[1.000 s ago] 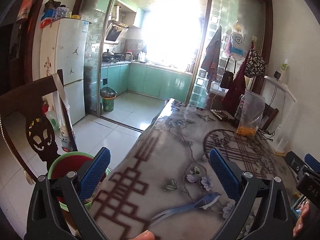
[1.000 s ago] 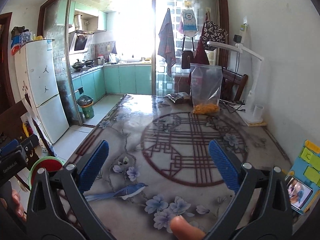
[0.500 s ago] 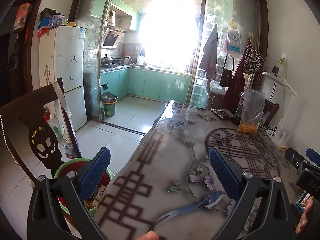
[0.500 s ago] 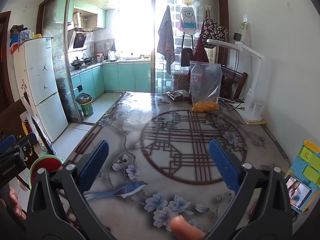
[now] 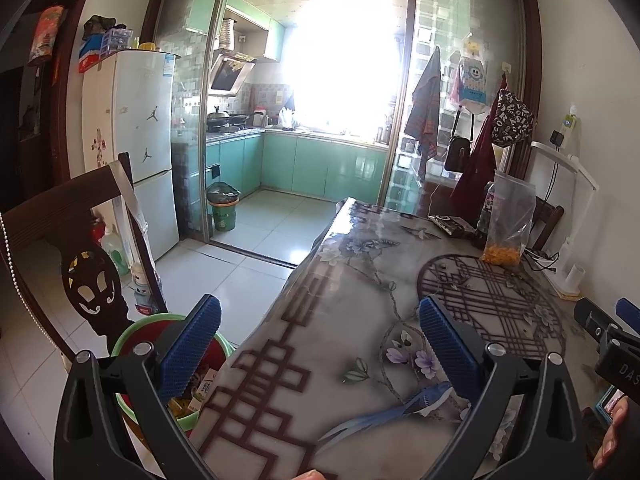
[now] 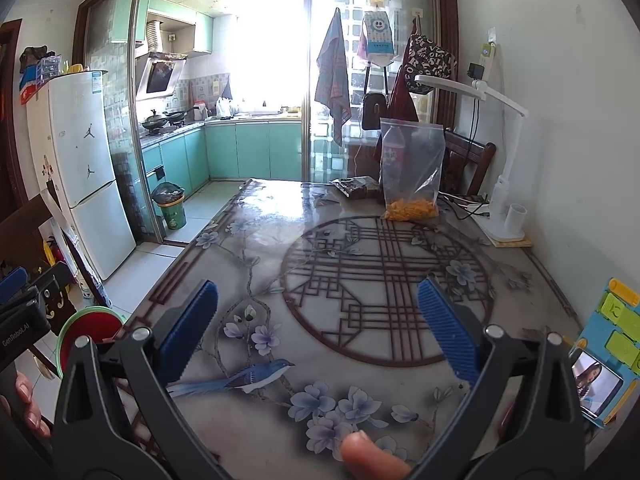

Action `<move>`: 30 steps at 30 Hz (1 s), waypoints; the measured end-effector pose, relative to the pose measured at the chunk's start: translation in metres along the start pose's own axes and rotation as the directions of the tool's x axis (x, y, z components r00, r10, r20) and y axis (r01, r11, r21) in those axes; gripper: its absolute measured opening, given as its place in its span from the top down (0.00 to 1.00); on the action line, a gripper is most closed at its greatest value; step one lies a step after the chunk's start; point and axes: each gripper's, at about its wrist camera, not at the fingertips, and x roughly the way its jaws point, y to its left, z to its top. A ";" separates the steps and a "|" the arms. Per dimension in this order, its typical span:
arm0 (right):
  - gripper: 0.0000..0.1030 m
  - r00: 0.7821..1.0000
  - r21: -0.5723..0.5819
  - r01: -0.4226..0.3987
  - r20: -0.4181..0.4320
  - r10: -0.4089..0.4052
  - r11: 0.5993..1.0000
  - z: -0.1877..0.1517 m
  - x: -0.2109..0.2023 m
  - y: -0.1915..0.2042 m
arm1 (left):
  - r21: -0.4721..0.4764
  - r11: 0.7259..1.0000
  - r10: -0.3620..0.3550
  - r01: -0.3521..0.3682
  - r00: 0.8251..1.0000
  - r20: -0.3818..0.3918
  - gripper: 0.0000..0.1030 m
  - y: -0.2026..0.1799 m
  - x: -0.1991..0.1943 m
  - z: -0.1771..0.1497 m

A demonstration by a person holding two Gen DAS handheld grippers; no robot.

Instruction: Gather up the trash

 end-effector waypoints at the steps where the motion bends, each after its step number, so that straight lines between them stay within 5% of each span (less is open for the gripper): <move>1: 0.04 1.000 0.000 0.000 0.000 0.000 1.000 0.000 0.000 0.000 | -0.001 1.000 0.001 -0.001 1.000 -0.002 0.08 0.001 0.001 0.000; 30: 0.04 1.000 0.001 0.006 -0.031 -0.006 1.000 -0.006 0.010 -0.005 | 0.014 1.000 -0.012 0.013 0.999 -0.034 0.08 -0.004 0.010 -0.004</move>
